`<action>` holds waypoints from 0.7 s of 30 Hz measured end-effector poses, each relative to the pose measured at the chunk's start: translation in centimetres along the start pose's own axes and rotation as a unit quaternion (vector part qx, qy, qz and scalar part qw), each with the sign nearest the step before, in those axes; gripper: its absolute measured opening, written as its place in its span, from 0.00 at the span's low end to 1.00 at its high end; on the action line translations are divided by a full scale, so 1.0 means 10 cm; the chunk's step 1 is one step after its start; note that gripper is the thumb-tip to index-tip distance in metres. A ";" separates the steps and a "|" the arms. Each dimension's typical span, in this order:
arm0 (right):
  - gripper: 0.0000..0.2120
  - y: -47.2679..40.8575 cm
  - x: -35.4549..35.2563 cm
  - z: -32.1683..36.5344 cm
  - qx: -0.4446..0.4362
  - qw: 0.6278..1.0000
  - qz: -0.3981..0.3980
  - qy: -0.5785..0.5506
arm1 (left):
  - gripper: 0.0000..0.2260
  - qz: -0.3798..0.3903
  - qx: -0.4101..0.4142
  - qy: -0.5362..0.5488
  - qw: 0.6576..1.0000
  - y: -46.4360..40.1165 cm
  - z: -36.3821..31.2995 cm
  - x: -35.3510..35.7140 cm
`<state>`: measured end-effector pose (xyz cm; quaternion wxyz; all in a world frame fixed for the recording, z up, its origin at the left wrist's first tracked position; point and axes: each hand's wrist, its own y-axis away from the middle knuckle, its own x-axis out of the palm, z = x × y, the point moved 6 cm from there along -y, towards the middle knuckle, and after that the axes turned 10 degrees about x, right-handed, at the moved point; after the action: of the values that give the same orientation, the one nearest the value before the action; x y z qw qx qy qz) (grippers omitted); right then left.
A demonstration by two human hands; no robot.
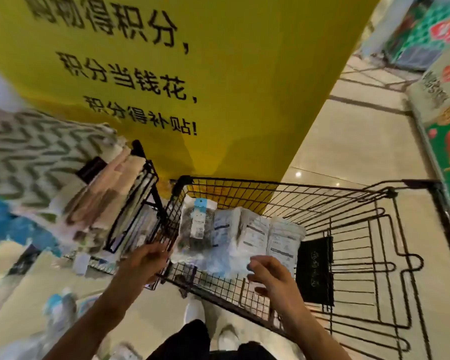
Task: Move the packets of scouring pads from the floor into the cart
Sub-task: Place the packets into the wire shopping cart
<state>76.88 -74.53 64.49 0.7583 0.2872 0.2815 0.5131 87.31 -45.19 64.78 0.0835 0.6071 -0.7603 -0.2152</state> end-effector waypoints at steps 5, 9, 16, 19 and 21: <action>0.06 0.05 0.12 0.01 -0.021 0.995 0.083 0.057 | 0.28 -0.108 -0.014 0.054 0.993 0.88 0.29 -0.15; 0.04 0.12 0.41 -0.13 -0.035 0.984 0.139 0.105 | 0.25 -0.194 -0.032 0.093 0.976 1.60 0.56 -0.31; 0.07 0.45 1.21 -0.65 -0.015 0.941 0.242 0.235 | 0.23 -0.349 -0.059 0.153 0.923 2.87 1.22 -0.62; 0.06 0.68 1.60 -0.94 -0.021 0.914 0.280 0.293 | 0.23 -0.410 -0.072 0.202 0.887 3.48 1.67 -0.68; 0.06 0.89 1.86 -1.11 -0.031 0.896 0.300 0.325 | 0.25 -0.455 -0.084 0.239 0.854 3.93 1.97 -0.72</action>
<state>69.25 -52.70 60.96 0.4427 0.1520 0.3967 0.7896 46.61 -27.19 64.98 0.2064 0.9085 -0.3352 -0.1400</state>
